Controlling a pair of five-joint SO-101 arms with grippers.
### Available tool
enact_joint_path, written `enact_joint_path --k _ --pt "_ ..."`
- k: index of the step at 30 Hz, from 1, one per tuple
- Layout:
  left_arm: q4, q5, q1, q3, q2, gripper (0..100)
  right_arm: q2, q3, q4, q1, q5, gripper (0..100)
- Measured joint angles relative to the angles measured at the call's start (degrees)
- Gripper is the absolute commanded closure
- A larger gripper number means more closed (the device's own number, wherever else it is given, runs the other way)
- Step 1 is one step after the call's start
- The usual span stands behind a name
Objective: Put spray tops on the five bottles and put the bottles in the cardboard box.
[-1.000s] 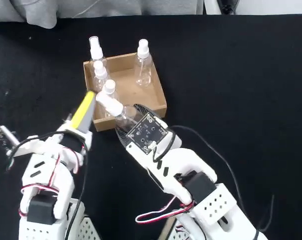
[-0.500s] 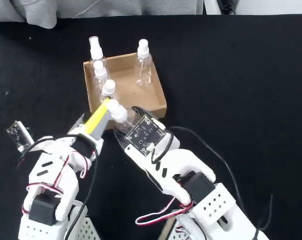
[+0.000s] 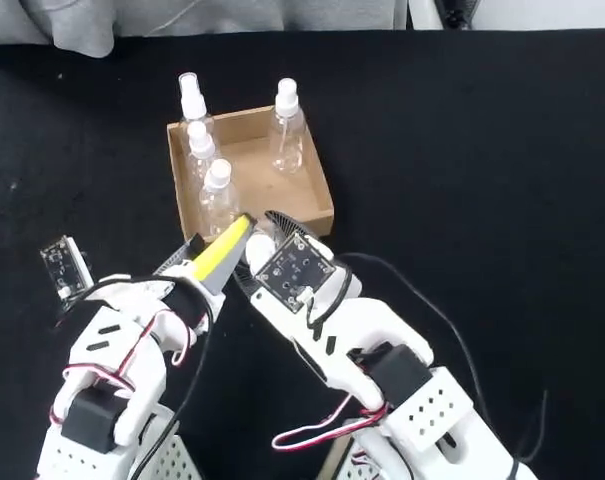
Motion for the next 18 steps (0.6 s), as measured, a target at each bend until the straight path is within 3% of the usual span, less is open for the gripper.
enact_joint_path --k 18 --pt "0.18 1.67 -3.08 -0.7 0.53 70 0.0 -0.09 -0.09 -0.18 0.0 91.0"
